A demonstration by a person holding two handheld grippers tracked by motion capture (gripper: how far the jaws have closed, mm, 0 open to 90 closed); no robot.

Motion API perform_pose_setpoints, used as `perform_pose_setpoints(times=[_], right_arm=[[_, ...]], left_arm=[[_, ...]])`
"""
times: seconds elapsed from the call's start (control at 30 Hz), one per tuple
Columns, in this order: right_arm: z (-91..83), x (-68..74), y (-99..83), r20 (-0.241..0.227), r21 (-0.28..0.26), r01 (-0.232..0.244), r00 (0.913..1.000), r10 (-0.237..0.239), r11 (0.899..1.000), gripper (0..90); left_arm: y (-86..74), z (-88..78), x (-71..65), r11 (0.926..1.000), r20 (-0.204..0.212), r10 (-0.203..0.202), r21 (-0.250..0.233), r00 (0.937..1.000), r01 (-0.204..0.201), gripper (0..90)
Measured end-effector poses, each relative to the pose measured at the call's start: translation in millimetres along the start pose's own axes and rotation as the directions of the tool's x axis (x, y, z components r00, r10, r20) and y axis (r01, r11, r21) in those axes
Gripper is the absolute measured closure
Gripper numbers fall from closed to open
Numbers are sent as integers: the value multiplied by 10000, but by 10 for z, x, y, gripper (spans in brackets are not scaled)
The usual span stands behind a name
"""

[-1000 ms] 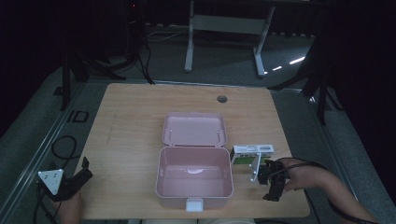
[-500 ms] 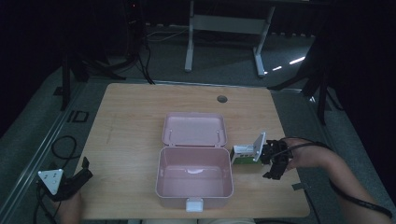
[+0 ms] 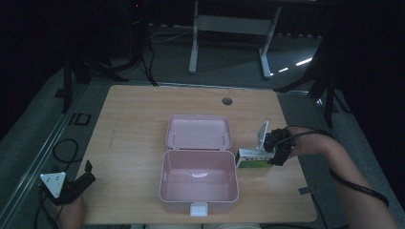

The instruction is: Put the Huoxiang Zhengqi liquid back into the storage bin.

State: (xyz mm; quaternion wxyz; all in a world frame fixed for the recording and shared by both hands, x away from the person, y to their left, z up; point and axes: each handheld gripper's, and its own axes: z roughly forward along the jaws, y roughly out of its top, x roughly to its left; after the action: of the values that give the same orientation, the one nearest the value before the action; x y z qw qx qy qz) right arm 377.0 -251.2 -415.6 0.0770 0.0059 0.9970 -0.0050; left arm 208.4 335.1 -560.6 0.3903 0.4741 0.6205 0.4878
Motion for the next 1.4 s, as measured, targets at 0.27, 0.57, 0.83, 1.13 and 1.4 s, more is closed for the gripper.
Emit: perform_pose_setpoints(times=[0.27,0.57,0.83,1.13,1.4], right_arm=[[144,-146,46,-350,255,-114,9993,123,9996,410],[314,-236,111,-934,365,-40,9956,74,9993,479],[461,-258,148,-1262,582,34,9920,39,9983,532],[546,-272,179,-1329,809,54,9911,54,9967,587],[527,-279,175,-1763,778,-204,9837,340,9968,613]], left_arm=[[0,3,2,10000,38,-13,14,10000,13,26],[1,9,-5,9999,56,118,94,9999,-119,26],[1,13,-7,9999,76,118,118,9999,-119,26],[1,14,-11,9998,42,136,145,9999,-136,26],[1,14,-8,9998,32,114,142,9999,-115,26]])
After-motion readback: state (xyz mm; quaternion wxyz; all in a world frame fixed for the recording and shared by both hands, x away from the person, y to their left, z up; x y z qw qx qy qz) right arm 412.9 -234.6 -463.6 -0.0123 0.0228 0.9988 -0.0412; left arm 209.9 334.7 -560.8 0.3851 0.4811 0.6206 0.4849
